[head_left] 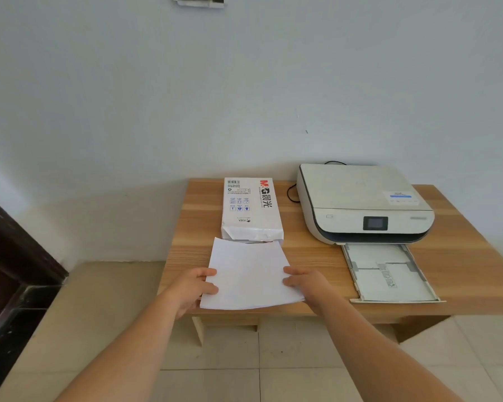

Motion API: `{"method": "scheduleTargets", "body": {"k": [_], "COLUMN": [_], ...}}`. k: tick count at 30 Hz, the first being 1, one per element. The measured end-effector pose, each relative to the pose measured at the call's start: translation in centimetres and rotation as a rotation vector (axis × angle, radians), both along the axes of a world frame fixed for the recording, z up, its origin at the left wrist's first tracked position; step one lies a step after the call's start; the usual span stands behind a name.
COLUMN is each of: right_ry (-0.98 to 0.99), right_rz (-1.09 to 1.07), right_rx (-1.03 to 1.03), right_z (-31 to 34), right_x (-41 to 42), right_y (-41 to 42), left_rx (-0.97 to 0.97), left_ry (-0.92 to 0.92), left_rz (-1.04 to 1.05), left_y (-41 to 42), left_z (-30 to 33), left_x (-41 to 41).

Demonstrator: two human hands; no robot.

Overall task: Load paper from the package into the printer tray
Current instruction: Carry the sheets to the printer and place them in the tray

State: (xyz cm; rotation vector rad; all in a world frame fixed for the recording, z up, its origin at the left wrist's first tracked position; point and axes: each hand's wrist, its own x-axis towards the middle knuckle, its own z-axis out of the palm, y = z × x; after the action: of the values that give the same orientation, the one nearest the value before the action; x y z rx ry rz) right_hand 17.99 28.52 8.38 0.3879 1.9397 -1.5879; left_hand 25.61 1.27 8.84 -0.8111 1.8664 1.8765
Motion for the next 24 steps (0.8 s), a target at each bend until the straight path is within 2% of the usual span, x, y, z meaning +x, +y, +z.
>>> {"method": "scheduleTargets", "body": {"k": [8, 14, 20, 24], "right_ry": [0.126, 0.255, 0.314, 0.340], "right_rz": [-0.035, -0.085, -0.186, -0.220], "right_rx": [-0.016, -0.050, -0.152, -0.150], "right_z": [2.8, 5.6, 6.5, 6.9], "right_x": [1.4, 1.4, 0.5, -0.3], "right_y": [0.0, 1.6, 5.2, 8.0], "left_rx": [-0.052, 0.009, 0.003, -0.008], "left_ry": [0.197, 0.358, 0.445, 0.477], "left_rz": [0.003, 0.014, 0.003, -0.004], "left_y": [0.2, 1.4, 5.2, 8.3], "left_z": [2.8, 4.9, 6.1, 6.4], "left_x": [1.0, 0.0, -1.5, -2.8]}}
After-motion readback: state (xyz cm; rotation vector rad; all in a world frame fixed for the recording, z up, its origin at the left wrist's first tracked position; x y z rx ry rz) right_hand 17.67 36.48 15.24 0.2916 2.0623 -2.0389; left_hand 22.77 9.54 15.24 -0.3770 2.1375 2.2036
